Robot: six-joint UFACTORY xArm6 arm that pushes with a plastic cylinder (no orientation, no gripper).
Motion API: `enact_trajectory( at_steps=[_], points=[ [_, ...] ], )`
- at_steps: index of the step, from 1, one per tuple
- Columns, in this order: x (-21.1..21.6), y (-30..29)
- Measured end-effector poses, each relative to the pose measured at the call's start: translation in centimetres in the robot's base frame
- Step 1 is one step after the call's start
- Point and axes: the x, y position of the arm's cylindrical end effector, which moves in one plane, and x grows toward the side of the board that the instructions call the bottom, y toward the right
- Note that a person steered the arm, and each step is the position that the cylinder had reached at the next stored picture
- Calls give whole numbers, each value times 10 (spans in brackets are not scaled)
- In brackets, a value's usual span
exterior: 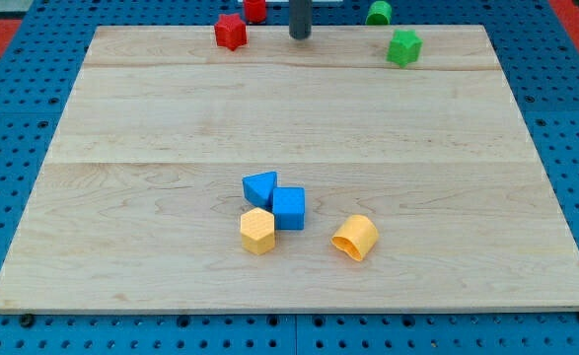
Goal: Move the red star to the left of the green star
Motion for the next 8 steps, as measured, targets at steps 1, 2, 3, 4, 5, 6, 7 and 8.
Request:
enact_trajectory(
  at_steps=[1, 2, 3, 4, 5, 6, 7, 8],
  points=[
    [46, -83],
    [18, -214],
    [-54, -231],
    [-54, -202],
    [-54, -89],
    [-54, 13],
    [-53, 67],
    [-44, 79]
  ],
)
